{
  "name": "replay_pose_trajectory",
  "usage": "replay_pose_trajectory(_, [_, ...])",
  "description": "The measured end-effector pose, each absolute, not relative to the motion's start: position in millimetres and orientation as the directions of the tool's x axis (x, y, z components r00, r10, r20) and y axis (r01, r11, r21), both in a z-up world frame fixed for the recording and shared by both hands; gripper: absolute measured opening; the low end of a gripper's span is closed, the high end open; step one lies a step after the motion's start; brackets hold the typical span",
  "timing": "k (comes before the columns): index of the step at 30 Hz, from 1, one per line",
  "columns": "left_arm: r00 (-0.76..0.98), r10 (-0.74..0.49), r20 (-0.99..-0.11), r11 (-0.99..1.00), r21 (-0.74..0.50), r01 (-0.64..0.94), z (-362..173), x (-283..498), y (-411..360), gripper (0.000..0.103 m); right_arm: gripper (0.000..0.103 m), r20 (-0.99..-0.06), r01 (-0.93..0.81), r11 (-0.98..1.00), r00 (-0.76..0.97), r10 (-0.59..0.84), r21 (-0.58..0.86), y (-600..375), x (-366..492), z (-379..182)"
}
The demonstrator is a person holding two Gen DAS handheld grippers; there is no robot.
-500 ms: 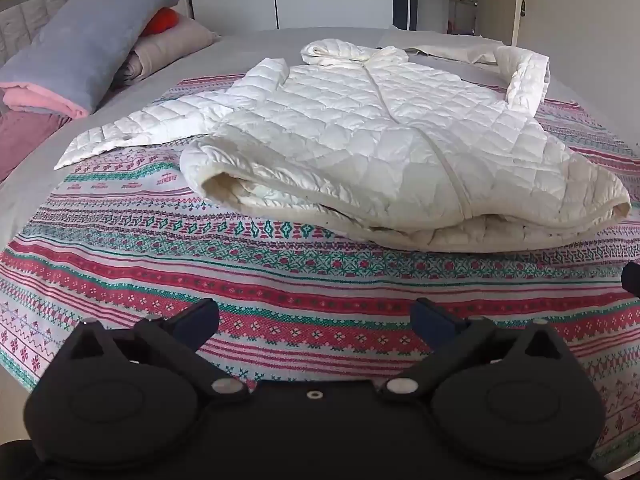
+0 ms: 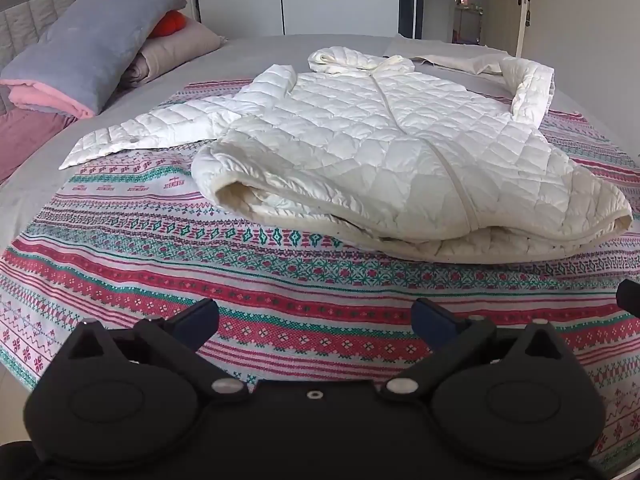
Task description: Fold large clothes
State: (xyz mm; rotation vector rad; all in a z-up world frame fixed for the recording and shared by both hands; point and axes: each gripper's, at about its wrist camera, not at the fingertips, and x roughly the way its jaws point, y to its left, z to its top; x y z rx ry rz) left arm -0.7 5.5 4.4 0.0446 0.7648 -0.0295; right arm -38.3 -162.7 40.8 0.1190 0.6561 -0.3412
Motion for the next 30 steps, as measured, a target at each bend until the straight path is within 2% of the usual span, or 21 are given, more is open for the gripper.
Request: replay_pose_trajectory(30, [0.745, 0.009, -0.667, 0.995, 0.082, 0.061, 5.2, -1.5, -0.6, 0.103, 0.103, -0.633, 0.312, 0.95, 0.73, -0.257, -0.025, -155.8, -33.8, 37.0])
